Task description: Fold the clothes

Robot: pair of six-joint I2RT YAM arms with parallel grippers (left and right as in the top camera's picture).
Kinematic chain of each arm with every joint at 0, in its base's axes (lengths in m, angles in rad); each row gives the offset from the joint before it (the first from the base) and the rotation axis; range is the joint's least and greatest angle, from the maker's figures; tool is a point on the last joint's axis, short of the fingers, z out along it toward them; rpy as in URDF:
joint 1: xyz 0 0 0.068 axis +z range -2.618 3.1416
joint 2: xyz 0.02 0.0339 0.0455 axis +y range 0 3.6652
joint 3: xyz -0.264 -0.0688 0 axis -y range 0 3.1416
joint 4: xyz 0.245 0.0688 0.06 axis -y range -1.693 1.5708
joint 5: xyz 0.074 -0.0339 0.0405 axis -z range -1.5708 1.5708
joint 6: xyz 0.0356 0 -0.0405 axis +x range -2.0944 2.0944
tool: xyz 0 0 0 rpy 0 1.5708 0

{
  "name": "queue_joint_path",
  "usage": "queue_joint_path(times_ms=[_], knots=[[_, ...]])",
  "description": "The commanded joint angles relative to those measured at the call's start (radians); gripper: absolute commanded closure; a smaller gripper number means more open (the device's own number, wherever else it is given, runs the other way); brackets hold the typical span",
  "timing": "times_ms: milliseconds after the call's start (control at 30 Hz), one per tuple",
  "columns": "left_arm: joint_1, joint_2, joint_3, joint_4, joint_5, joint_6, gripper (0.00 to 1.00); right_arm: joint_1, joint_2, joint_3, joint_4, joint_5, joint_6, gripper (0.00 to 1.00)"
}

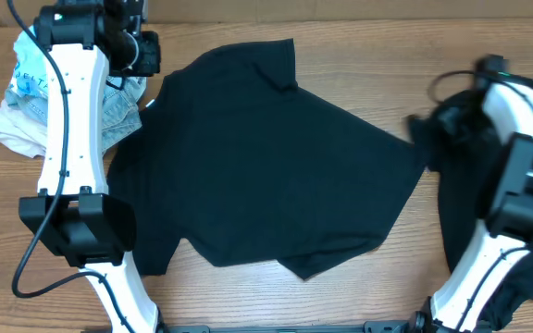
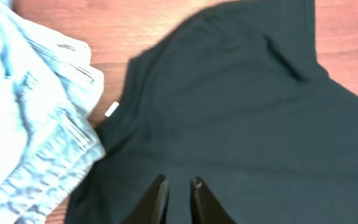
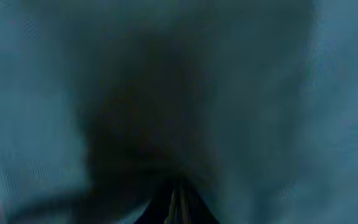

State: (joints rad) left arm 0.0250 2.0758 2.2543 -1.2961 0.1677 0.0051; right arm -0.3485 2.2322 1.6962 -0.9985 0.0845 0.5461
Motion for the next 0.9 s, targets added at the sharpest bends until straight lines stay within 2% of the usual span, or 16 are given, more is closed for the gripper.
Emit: queue_joint_path(times_ms=[0, 100, 167, 233, 300, 433, 500, 600, 700, 767, 800, 833, 867], knots=[[-0.027, -0.015, 0.016, -0.028, 0.016, 0.018, 0.80, -0.174, 0.006, 0.047, -0.033, -0.108, -0.002, 0.96], [-0.048, -0.015, 0.014, -0.040, 0.016, 0.037, 0.78, -0.230, -0.016, 0.092, -0.023, -0.356, -0.125, 0.95], [-0.061, -0.015, 0.014, -0.034, 0.016, 0.044, 0.73, -0.232, -0.044, 0.102, -0.024, -0.467, -0.207, 0.91], [-0.071, -0.015, 0.014, -0.030, 0.016, 0.044, 0.64, -0.210, -0.066, 0.102, -0.048, -0.515, -0.258, 0.80], [-0.078, -0.015, 0.014, -0.031, 0.016, 0.043, 0.59, -0.168, -0.071, 0.102, -0.108, -0.520, -0.292, 0.67], [-0.080, -0.015, 0.014, -0.033, 0.016, 0.043, 0.52, -0.060, -0.070, 0.064, -0.199, -0.510, -0.354, 0.51], [-0.080, -0.015, 0.014, -0.033, 0.016, 0.043, 0.51, -0.001, -0.070, 0.029, -0.212, -0.451, -0.352, 0.36], [-0.080, -0.015, 0.014, -0.035, 0.016, 0.043, 0.48, 0.069, -0.070, -0.040, -0.200, -0.299, -0.280, 0.22], [-0.080, -0.015, 0.014, -0.042, 0.017, 0.043, 0.46, 0.109, -0.070, -0.111, -0.133, -0.179, -0.253, 0.20], [-0.080, -0.015, 0.014, -0.042, 0.017, 0.043, 0.44, 0.113, -0.070, -0.134, -0.105, -0.165, -0.249, 0.20], [-0.081, -0.015, 0.014, -0.042, 0.017, 0.043, 0.43, 0.113, -0.070, -0.139, -0.098, -0.164, -0.237, 0.27], [-0.081, -0.015, 0.014, -0.042, 0.017, 0.043, 0.40, 0.113, -0.070, -0.139, -0.097, -0.166, -0.231, 0.39], [-0.081, -0.015, 0.014, -0.042, 0.017, 0.043, 0.37, 0.113, -0.070, -0.139, -0.096, -0.174, -0.230, 0.56]])
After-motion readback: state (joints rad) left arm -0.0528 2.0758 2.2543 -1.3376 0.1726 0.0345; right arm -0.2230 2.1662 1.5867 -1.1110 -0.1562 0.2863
